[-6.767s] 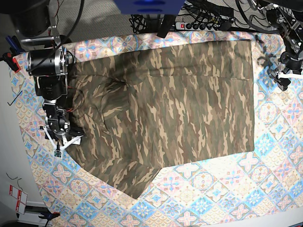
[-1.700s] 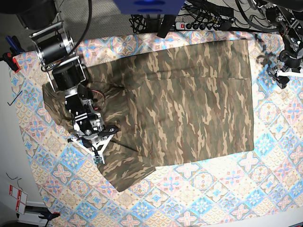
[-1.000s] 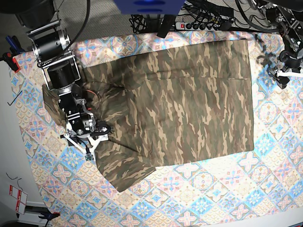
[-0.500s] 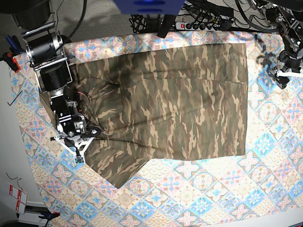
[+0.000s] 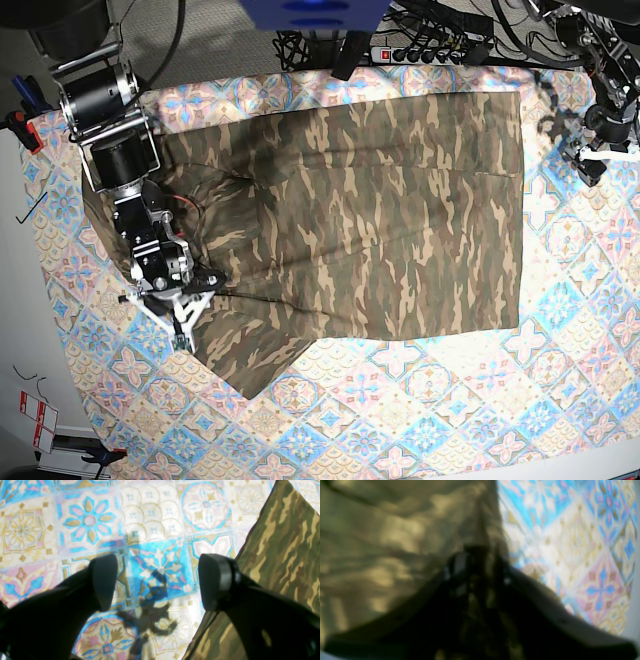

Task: Fold the T-shirt properly
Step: 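Lower the left gripper onto the shirt's opposite side edge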

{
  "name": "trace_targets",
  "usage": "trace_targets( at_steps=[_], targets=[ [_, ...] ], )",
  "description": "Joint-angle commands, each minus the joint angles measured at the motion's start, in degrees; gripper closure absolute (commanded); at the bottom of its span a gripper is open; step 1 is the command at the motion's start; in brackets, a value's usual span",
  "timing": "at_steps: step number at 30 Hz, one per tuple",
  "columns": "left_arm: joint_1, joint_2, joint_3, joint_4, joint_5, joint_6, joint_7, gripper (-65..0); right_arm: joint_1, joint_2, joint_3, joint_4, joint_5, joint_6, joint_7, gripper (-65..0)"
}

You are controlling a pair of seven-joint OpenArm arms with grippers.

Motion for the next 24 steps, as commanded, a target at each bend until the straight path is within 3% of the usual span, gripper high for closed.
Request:
trace_targets(
  at_steps=[1, 3, 6, 10, 13, 17, 24],
  targets=[
    [0.07, -0.91, 0.84, 1.3, -0.72, -0.19, -0.77, -49.7, 2.14, 0.43, 0.58, 2.95, -0.5, -0.25, 0.91, -24.6],
    [0.34, 0.49, 3.03, 2.53, -0.81, -0.19, -0.94, -49.7, 2.14, 0.6, 0.67, 4.62, -0.5, -0.25, -0.15, -31.0],
    [1.57, 6.21, 4.44, 7.98, -0.72, -0.27, -0.94, -49.7, 2.14, 0.87, 0.76, 4.35, -0.5, -0.25, -0.24, -38.9],
    [1.65, 11.48, 11.56, 13.52, -0.28, -2.12, -0.68, -49.7, 2.23, 1.31, 4.27, 2.15, -0.5, -0.25, -0.15, -40.0],
    [1.13, 11.75, 18.77, 11.49, 0.95, -2.03, -1.03, -49.7, 2.23, 1.31, 7.09, 0.13, -0.5, -0.25, -0.06, -40.0],
    [-2.04, 11.83, 24.84, 4.99, 7.81, -2.03, -1.12, -49.7, 2.23, 2.27, 7.44, 0.22, -0.5, -0.25, 0.12, -40.0],
    [-2.92, 11.83, 27.91, -4.86, 15.63, -1.94, -7.36, -49.7, 1.0, 2.62, 7.44, 0.22, -0.5, -0.25, 0.03, -40.0]
  ],
)
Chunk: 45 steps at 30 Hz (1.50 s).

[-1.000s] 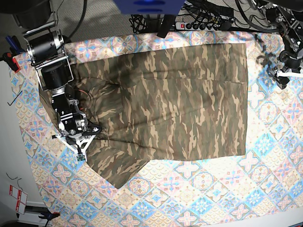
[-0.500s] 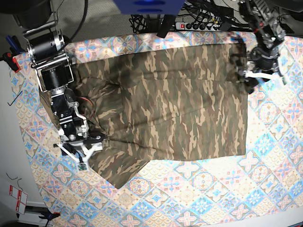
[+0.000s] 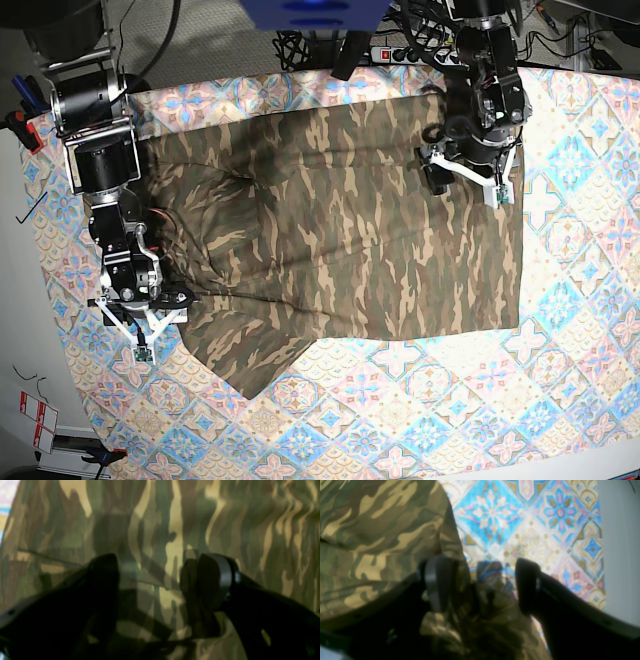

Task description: Fold the T-shirt properly

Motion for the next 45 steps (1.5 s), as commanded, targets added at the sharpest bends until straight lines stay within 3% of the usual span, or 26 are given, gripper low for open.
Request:
trace_targets(
  at_steps=[1, 4, 12, 22, 38, 40, 43, 45],
  targets=[
    [-0.21, -0.43, -0.06, -0.23, 0.6, 0.26, 0.57, -49.7, 0.32, 0.53, 0.44, 0.9, -0.42, -0.17, 0.38, -40.0],
    [-0.21, -0.69, -0.33, -0.93, 1.65, 0.26, 0.57, -49.7, -0.82, 0.53, 0.44, 0.99, -0.42, -0.17, -0.41, -39.5],
    [-0.21, -0.78, -0.5, -1.02, 7.45, 0.26, 0.57, -49.7, -3.55, 0.35, 0.44, 4.15, -0.42, -0.17, -1.29, -30.3],
    [0.23, -2.1, -0.5, -2.69, 7.63, 0.26, 0.49, -49.7, -5.22, 0.61, 0.44, 8.63, -0.42, -0.17, -4.46, -30.4],
    [0.23, -2.28, -0.5, -3.22, 7.28, 0.26, 0.49, -49.7, -5.13, 0.61, 0.44, 4.68, -0.42, -0.17, -3.93, -29.6],
    [0.23, -2.19, -0.5, -3.13, 7.28, 0.26, 0.49, -49.7, -5.04, 0.61, 0.44, 4.68, -0.42, -0.17, -3.93, -24.8],
    [0.23, -2.19, -0.5, -3.13, 7.19, 0.26, 0.49, -49.7, -4.87, 0.7, 0.44, 4.68, -0.42, -0.17, -3.84, -12.5],
    [0.23, -2.19, -0.5, -3.13, 7.19, 0.26, 0.49, -49.7, -4.87, 1.14, 0.44, 4.68, -0.42, -0.17, -2.79, -10.1]
  ],
)
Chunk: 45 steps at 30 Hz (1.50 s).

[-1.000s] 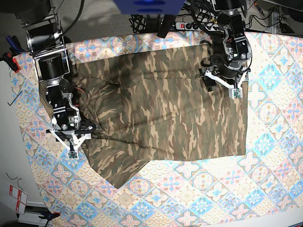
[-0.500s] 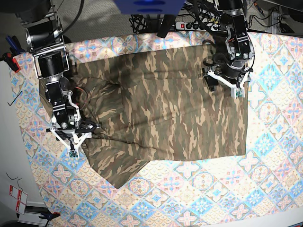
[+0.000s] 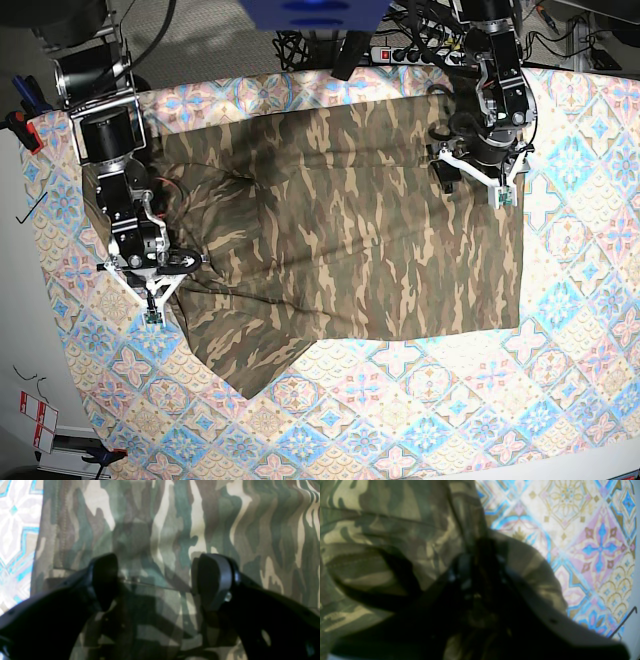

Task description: Fold the T-shirt properly

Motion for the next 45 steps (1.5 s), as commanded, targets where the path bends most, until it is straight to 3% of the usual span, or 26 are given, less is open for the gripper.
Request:
trace_targets(
  at_steps=[1, 4, 9, 13, 23, 27, 31, 45],
  targets=[
    [0.54, -0.18, -0.28, -0.2, 0.37, 0.88, 3.11, -49.7, 1.62, 1.06, 0.4, 0.79, -0.59, -0.39, 1.41, -10.2],
    [0.54, -0.26, -0.28, -0.2, 0.37, 0.88, 3.11, -49.7, 1.62, 1.23, 0.4, 0.79, -0.68, -0.39, 1.67, -9.5],
    [0.54, -0.35, -0.28, -0.2, 0.37, 0.88, 3.11, -49.7, 1.71, 1.41, 0.49, 0.79, -4.46, -0.39, 3.17, 0.0],
    [0.54, -0.35, -0.28, -0.2, 0.37, 0.88, 3.11, -49.7, 2.5, 1.23, 0.49, 0.79, -9.47, -0.39, 3.08, 0.0],
    [0.45, -0.35, -0.28, -0.11, 0.37, 0.88, 3.11, -49.7, 2.59, 1.23, 0.58, 1.75, -9.65, -0.39, 2.9, 0.0],
    [0.45, -0.18, -0.28, -0.11, 0.46, 0.88, 3.11, -49.7, 2.15, 1.23, 0.58, 7.38, -9.65, -0.39, 2.64, 0.0],
    [0.45, -0.09, -0.2, -0.11, 0.46, 0.88, 3.11, -49.7, 1.98, 1.23, 0.49, 10.46, -9.65, -0.39, -1.05, 0.0],
    [0.36, -0.18, -0.2, -0.11, 0.81, 0.88, 3.11, -49.7, -8.31, 1.23, 6.12, 18.9, -9.65, -0.39, -2.28, 0.0]
  ],
)
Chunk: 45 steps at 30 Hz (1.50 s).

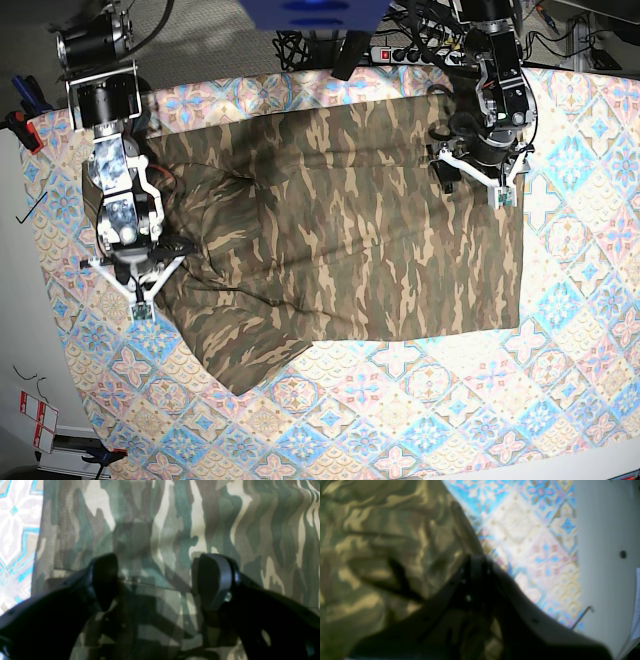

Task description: Fold the T-shirt properly

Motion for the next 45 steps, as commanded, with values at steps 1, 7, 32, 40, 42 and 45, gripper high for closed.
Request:
trace_targets(
  at_steps=[1, 7, 32, 40, 42, 45],
  targets=[
    [0.45, -0.2, -0.02, -0.13, 0.44, 0.88, 3.09, -49.7, 0.47, 0.82, 0.37, 1.37, -0.64, -0.41, 0.62, 0.0],
    [0.36, -0.2, 0.07, -0.13, 0.44, 0.88, 3.09, -49.7, -3.83, 0.82, 0.72, 4.97, -0.64, -0.41, 0.62, -0.1],
    [0.54, -0.46, -0.28, -0.22, 0.35, 0.79, 3.09, -49.7, 8.03, -1.65, 4.85, -5.84, -0.64, -0.06, 0.01, -36.0],
    [0.54, -0.46, -0.28, -0.22, 0.26, 0.79, 3.09, -49.7, 14.98, -2.88, 5.38, -17.0, -0.64, 7.77, 1.59, -36.0],
    [0.54, -0.46, -0.28, -0.31, 0.26, 0.79, 3.09, -49.7, 15.95, -3.23, 5.2, -18.67, -0.64, 7.77, 2.12, -36.0],
    [0.54, -0.46, -0.28, -0.31, 0.26, 0.79, 3.09, -49.7, 16.3, -3.4, 5.03, -19.2, -0.64, 7.77, 2.12, -36.0]
  ],
)
